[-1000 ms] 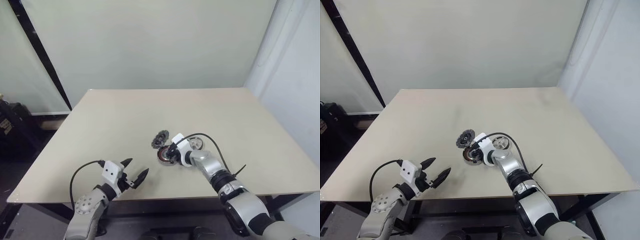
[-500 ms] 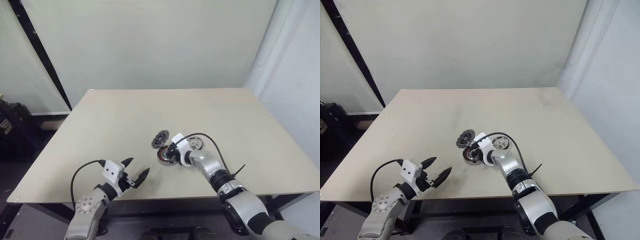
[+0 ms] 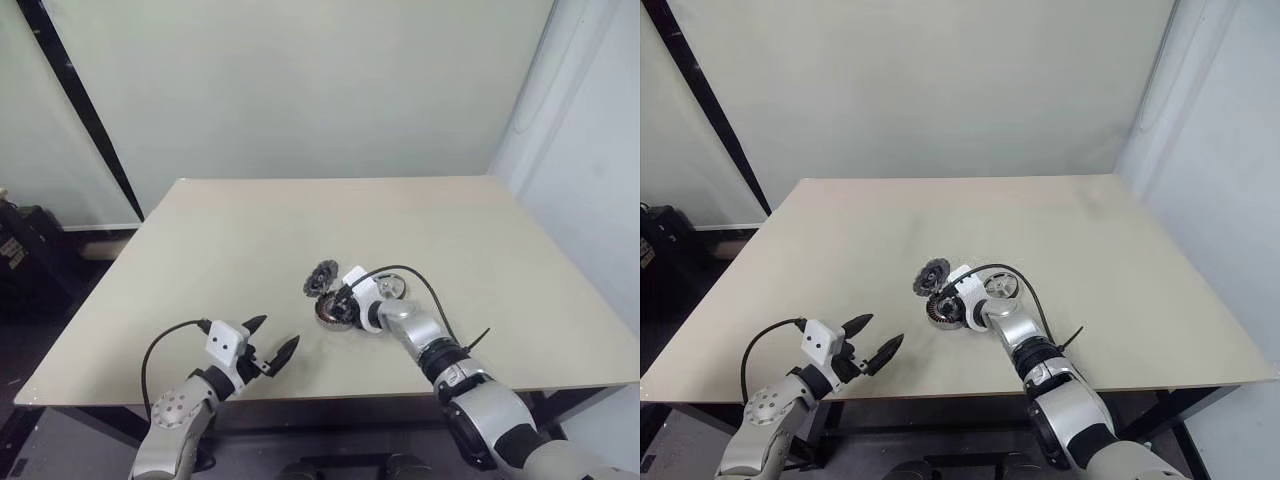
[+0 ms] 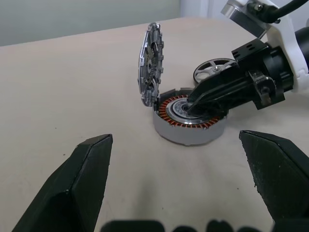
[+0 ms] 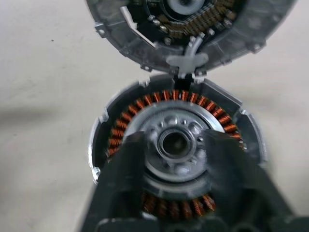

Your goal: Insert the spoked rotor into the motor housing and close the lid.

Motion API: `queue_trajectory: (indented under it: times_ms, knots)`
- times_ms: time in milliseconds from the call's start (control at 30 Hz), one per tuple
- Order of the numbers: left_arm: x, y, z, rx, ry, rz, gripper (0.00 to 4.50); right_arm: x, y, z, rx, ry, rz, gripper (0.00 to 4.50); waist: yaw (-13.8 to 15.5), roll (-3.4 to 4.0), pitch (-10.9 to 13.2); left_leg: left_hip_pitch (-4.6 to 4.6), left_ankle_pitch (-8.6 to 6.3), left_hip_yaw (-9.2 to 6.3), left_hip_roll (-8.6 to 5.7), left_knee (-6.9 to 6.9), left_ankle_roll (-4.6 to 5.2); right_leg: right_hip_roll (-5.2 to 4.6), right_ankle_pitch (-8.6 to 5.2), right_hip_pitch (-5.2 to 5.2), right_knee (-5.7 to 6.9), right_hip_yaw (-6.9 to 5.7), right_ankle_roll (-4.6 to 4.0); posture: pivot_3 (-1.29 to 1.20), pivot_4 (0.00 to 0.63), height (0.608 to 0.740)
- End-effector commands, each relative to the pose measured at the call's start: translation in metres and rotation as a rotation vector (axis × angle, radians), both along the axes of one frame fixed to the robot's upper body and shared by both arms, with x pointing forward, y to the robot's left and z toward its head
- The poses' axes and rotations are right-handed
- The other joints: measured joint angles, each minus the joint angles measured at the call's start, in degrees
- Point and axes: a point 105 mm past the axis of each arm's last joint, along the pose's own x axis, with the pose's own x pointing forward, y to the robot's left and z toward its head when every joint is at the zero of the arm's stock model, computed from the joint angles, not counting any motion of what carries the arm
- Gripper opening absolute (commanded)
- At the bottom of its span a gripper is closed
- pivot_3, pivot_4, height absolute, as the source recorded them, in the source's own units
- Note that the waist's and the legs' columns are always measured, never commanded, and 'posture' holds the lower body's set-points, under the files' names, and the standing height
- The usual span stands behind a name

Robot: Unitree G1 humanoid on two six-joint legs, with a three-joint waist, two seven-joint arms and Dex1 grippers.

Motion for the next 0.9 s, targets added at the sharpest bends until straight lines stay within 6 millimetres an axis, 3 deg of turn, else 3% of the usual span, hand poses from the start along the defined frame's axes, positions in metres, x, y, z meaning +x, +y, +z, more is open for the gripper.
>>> queue_trajectory:
  times_ms: [33, 100, 200, 400, 567, 767, 900]
  knots:
    - [0.003, -0.005, 0.015, -0.002, -0.06, -0.02, 4.5, 0.01, 0.003, 0.022, 0.049, -0.057, -0.012, 3.29, 0.0, 0.0, 0.0, -0.01, 0.0, 0.0, 0.0, 0.0, 0.0, 0.0, 0.0, 0.0, 0.0, 0.0, 0.0, 0.0, 0.0, 0.74]
    - [0.003, -0.005, 0.015, -0.002, -0.059, -0.021, 4.5, 0.011, 0.005, 0.028, 0.071, -0.062, -0.007, 3.96, 0.0, 0.0, 0.0, -0.02, 0.0, 0.02, 0.0, 0.0, 0.0, 0.0, 0.0, -0.03, 0.0, 0.01, 0.0, 0.0, 0.0, 0.74]
    - [0.003, -0.006, 0.015, -0.003, -0.059, -0.021, 4.5, 0.012, 0.006, 0.037, 0.108, -0.068, -0.007, 3.74, 0.0, 0.0, 0.0, -0.04, 0.0, 0.0, 0.0, -0.02, 0.0, 0.0, 0.0, -0.05, 0.0, 0.0, 0.01, 0.0, 0.0, 0.74]
    - [0.004, -0.007, 0.015, -0.007, -0.06, -0.024, 4.5, 0.013, 0.005, 0.043, 0.099, -0.109, -0.018, 1.68, 0.0, 0.0, 0.0, -0.04, 0.0, 0.01, 0.0, -0.02, 0.0, 0.0, 0.0, -0.06, 0.0, 0.01, 0.01, 0.0, 0.0, 0.74]
    - [0.005, -0.008, 0.017, -0.01, -0.067, -0.025, 4.5, 0.01, 0.004, 0.025, 0.026, -0.11, -0.024, 0.02, 0.0, 0.0, 0.0, -0.04, 0.0, 0.01, 0.0, -0.02, 0.0, 0.01, 0.0, -0.06, 0.0, 0.01, 0.01, 0.0, 0.0, 0.74]
    - [0.005, -0.009, 0.02, -0.013, -0.077, -0.024, 4.5, 0.0, 0.0, -0.005, -0.035, -0.048, -0.034, 0.02, -0.1, 0.02, 0.0, -0.02, 0.0, 0.03, 0.0, -0.02, 0.0, 0.0, 0.0, -0.05, 0.0, 0.02, 0.0, 0.0, 0.0, 0.74]
    - [0.005, -0.008, 0.02, -0.012, -0.078, -0.023, 4.5, 0.004, -0.002, 0.003, 0.009, -0.057, -0.058, 0.02, -0.3, 0.03, 0.0, 0.04, 0.0, 0.02, 0.0, -0.02, 0.0, 0.01, 0.0, 0.01, 0.0, 0.01, 0.0, 0.0, 0.0, 0.74]
